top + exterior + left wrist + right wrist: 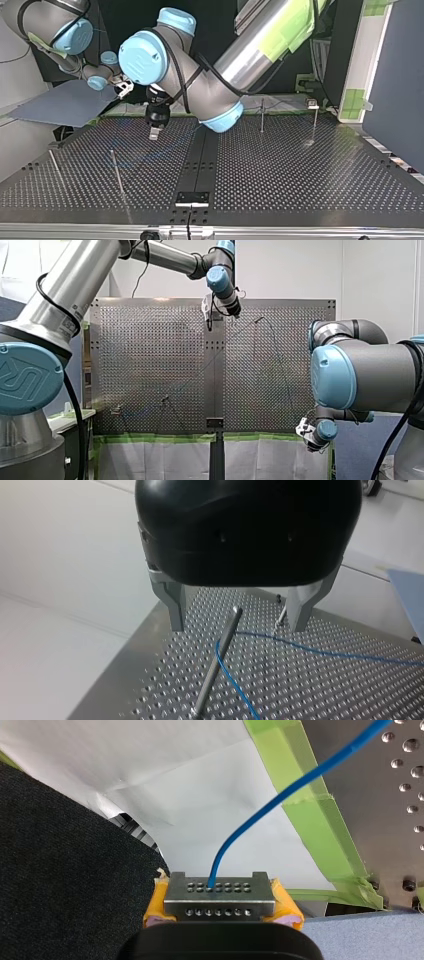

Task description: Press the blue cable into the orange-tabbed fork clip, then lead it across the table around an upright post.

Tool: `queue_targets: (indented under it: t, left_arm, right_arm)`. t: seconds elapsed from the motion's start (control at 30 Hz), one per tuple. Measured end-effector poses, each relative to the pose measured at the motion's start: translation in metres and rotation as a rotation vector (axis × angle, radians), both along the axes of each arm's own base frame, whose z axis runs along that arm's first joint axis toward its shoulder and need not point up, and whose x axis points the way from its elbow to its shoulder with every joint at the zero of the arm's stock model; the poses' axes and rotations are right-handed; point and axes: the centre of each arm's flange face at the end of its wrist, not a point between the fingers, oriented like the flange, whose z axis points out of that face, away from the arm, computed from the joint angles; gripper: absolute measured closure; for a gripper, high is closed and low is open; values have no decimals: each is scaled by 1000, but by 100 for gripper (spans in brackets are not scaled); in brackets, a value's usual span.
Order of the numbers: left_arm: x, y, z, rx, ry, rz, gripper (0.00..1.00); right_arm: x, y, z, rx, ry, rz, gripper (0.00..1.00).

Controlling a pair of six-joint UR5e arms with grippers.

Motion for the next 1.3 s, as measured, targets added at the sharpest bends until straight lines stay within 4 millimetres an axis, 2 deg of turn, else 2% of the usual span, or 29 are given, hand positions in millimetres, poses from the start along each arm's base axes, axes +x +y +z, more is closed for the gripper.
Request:
queue_targets:
  t: [0.67, 1.3]
  left_arm:
    - [-53, 32, 42, -241, -91, 12, 2]
    - [-98, 85, 76, -373, -246, 36, 2]
  right_arm:
    - [3, 1, 0, 0, 1, 9, 100]
    - [6, 1, 0, -1, -4, 20, 100]
